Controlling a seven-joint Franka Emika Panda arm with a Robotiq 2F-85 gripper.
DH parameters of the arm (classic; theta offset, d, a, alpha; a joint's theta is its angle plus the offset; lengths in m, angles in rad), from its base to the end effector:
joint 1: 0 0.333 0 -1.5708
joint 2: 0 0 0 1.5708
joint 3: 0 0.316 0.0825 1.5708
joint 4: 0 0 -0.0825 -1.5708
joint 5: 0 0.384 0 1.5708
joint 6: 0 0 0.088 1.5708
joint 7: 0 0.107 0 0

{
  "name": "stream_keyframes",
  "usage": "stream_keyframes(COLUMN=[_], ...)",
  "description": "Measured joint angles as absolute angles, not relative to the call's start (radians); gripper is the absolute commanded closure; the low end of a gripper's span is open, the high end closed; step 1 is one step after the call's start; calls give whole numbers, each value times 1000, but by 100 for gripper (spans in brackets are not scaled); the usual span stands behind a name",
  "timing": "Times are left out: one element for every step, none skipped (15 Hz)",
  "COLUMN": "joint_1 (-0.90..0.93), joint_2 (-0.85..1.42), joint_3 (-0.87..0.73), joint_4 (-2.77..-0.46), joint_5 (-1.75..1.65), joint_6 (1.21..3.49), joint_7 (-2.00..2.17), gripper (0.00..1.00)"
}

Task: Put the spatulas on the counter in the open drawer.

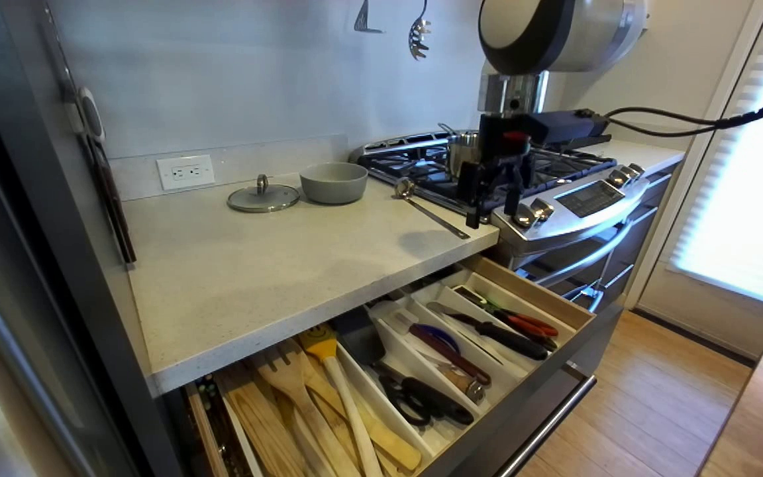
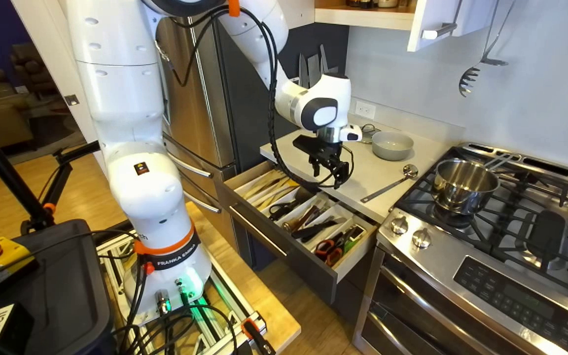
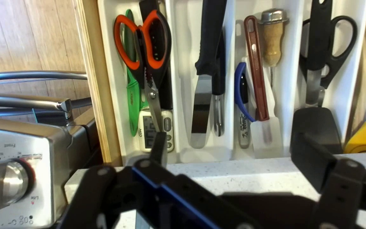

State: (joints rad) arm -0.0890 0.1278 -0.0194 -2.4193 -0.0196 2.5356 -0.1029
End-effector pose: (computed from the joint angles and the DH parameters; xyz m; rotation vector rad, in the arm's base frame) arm 0.4894 -0.0531 0.2560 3.1292 0.0169 -0.0201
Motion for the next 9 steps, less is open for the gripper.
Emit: stream_keyframes(joint_1=[-89,-88,-87,-84,-80,-74,-68,-63,-59], joint_2=[94,62,31,1,-26,-53,-78,-101,-122], joint_3=[-19,-19,-19,-19,-19,-19,-18,-18,-16], joint_4=[-2420,-2419,-2419,-2419,-2419,-2418,-2417,-2416,-2414], joint_5=[-19,-19,-20,-20,-20,-20,-20,-20,-20], joint_6=[2497,2456,2411,2367,2327,2287,2253,2224,2202], joint_7=[-103,-104,-104,-105,-105,-105,-105,-103,-102], gripper=[0,0,0,0,0,0,0,0,0])
